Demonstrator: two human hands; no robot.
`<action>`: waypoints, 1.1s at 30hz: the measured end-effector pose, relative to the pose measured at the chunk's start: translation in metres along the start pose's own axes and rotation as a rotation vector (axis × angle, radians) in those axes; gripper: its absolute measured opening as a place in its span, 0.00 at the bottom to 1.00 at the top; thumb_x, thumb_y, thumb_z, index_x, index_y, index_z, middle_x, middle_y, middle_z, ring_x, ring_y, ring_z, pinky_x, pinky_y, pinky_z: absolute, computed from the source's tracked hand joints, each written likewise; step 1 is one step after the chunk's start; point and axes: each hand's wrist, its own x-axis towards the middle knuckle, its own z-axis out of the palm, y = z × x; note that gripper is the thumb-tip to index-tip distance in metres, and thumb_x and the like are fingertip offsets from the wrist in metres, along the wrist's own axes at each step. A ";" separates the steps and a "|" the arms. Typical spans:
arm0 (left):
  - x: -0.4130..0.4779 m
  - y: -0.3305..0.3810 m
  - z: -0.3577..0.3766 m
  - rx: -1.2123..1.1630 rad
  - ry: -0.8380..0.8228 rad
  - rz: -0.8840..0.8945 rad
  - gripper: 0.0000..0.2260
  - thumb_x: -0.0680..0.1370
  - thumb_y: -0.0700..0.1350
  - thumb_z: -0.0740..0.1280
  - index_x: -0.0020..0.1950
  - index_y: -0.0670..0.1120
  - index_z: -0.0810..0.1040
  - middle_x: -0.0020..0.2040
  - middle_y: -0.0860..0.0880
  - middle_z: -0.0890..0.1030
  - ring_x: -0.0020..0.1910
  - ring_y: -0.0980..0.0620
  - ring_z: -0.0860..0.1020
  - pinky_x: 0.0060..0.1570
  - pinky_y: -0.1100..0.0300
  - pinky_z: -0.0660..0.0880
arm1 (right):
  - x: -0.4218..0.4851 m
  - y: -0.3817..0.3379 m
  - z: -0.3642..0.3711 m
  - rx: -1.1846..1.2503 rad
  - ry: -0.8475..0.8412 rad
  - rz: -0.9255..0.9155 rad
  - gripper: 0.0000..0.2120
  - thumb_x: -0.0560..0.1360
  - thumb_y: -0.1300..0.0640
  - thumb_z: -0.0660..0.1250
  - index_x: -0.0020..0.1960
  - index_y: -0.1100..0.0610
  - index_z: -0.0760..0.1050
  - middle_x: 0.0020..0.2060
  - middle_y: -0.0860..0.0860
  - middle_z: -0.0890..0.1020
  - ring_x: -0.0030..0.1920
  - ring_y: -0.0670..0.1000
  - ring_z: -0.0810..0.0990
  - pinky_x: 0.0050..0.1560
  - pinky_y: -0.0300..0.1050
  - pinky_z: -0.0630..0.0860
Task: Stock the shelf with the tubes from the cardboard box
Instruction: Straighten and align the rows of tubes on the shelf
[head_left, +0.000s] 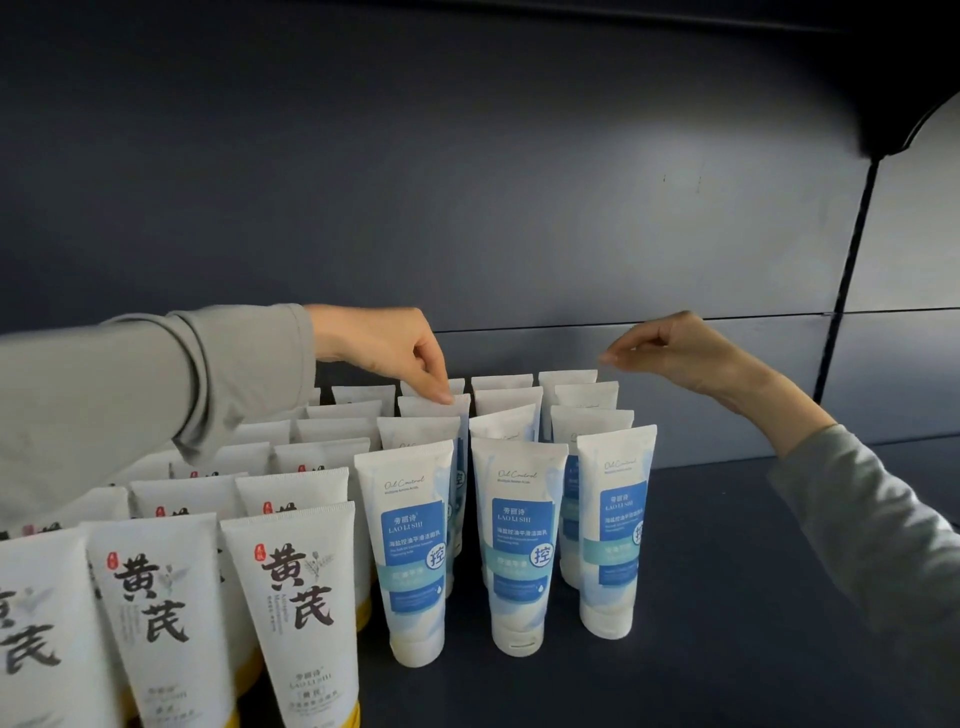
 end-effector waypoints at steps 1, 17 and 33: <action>-0.002 -0.002 -0.001 0.013 -0.013 -0.005 0.08 0.72 0.50 0.71 0.45 0.46 0.84 0.21 0.65 0.73 0.24 0.68 0.71 0.26 0.78 0.63 | 0.001 -0.006 0.002 -0.023 -0.004 -0.010 0.01 0.70 0.54 0.73 0.39 0.50 0.83 0.38 0.45 0.85 0.40 0.39 0.79 0.49 0.41 0.76; -0.006 -0.019 0.015 0.020 0.099 -0.035 0.09 0.72 0.52 0.71 0.32 0.56 0.79 0.25 0.67 0.75 0.29 0.71 0.73 0.27 0.79 0.64 | 0.014 -0.048 0.046 -0.247 -0.244 -0.123 0.08 0.71 0.54 0.73 0.47 0.57 0.84 0.44 0.50 0.85 0.47 0.51 0.82 0.50 0.38 0.77; -0.055 -0.009 -0.018 0.179 0.064 0.128 0.22 0.62 0.74 0.63 0.39 0.59 0.83 0.32 0.40 0.72 0.30 0.52 0.64 0.31 0.59 0.62 | -0.006 -0.056 0.045 -0.022 -0.426 -0.106 0.07 0.65 0.48 0.74 0.41 0.50 0.85 0.41 0.43 0.86 0.41 0.36 0.80 0.42 0.23 0.70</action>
